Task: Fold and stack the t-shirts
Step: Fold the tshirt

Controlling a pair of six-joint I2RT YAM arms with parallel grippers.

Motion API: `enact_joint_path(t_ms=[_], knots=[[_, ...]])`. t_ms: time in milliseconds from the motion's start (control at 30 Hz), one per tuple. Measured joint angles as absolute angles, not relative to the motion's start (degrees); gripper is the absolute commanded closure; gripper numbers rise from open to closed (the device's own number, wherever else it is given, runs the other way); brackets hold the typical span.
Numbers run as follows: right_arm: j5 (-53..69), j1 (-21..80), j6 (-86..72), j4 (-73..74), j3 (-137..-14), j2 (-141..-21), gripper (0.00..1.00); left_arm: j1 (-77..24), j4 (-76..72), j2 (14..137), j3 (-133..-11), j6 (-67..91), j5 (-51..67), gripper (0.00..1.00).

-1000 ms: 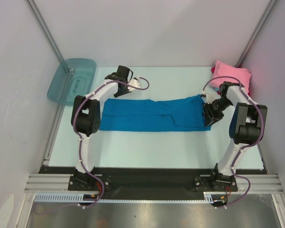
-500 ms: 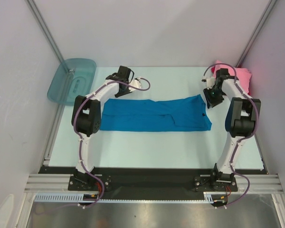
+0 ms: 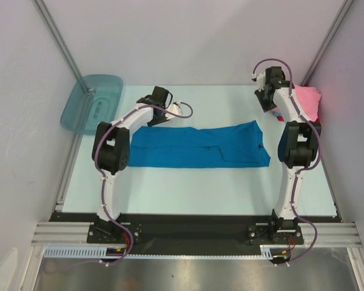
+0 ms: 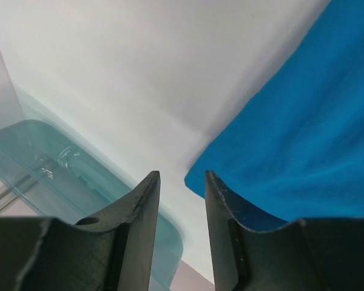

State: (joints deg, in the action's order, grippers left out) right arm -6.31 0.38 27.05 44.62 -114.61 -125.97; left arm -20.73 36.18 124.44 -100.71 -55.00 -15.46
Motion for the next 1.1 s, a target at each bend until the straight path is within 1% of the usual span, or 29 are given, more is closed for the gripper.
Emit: enact_joint_path(t_ms=[200,600,967,1100], knots=[[-7.0,1.3,27.0,45.4,-116.0,-127.0,0.72,-20.7,36.1,124.4,-99.5,-54.8,-15.4,0.59],[-4.2,5.2,24.9,47.2,-116.4,-132.9,0.74,-20.8,36.1,124.4,-99.5,-54.6,-15.4,0.59],[-3.6,4.9,24.1,47.7,-116.8,-133.6,0.73,-20.8,36.0,124.4,-99.3,-54.6,-15.5,0.59],[-3.7,4.5,24.2,47.7,-116.8,-133.6,0.73,-20.8,35.3,123.7,-96.6,-55.2,-15.5,0.6]])
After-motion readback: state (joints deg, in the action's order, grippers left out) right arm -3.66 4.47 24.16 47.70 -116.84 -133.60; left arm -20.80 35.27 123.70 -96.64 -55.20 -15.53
